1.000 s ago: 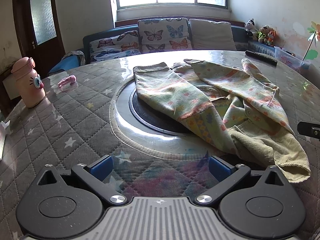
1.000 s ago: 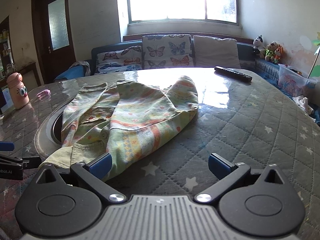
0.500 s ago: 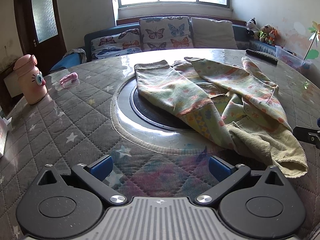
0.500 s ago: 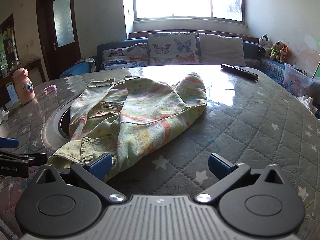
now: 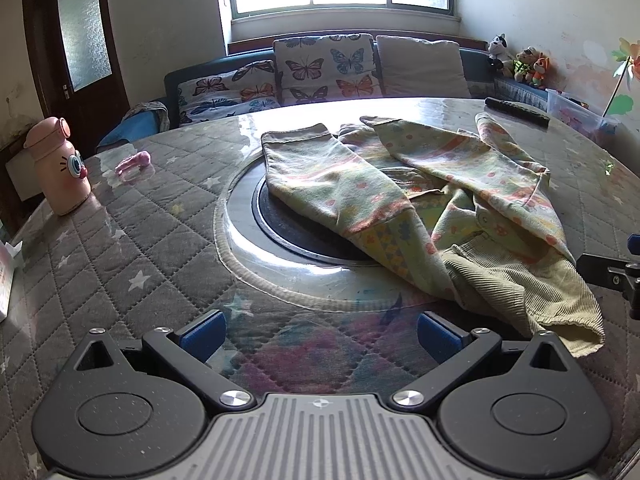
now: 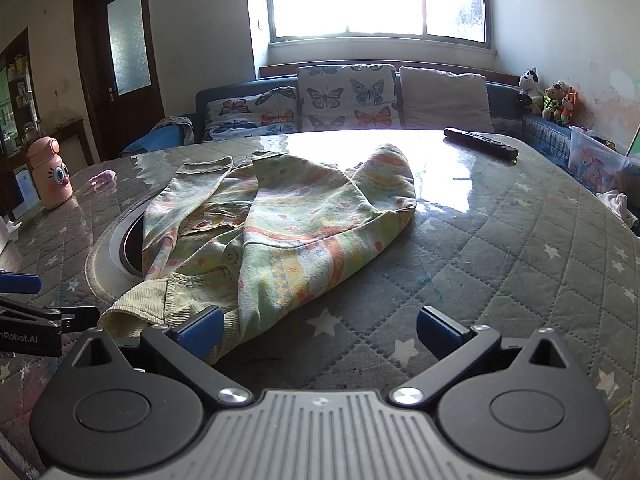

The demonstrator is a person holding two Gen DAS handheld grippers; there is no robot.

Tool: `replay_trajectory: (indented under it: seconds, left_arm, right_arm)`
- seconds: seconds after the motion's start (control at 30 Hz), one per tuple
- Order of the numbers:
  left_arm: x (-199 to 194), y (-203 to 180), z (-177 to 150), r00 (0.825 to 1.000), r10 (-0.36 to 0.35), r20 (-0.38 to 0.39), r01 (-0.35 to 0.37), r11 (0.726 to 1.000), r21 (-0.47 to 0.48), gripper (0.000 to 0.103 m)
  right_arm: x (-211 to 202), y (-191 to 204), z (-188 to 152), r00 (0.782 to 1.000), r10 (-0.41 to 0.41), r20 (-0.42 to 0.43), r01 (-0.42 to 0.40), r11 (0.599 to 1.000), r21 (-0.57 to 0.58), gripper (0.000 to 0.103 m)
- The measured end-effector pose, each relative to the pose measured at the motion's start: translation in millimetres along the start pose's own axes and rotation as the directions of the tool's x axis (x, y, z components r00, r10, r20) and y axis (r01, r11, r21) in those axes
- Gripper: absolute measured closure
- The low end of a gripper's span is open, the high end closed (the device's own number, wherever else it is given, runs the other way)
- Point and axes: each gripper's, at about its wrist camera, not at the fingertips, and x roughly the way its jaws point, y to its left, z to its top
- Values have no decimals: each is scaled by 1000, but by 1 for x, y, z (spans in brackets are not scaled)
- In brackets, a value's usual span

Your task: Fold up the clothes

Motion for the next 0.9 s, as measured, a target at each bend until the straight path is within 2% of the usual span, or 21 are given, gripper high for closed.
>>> replay_trajectory:
  seconds: [0.9]
  left_arm:
    - [11, -5, 8, 1000, 6, -26, -5, 1000, 11, 0]
  right_arm:
    - [11, 2, 6, 1000, 10, -11, -11, 1000, -6, 0]
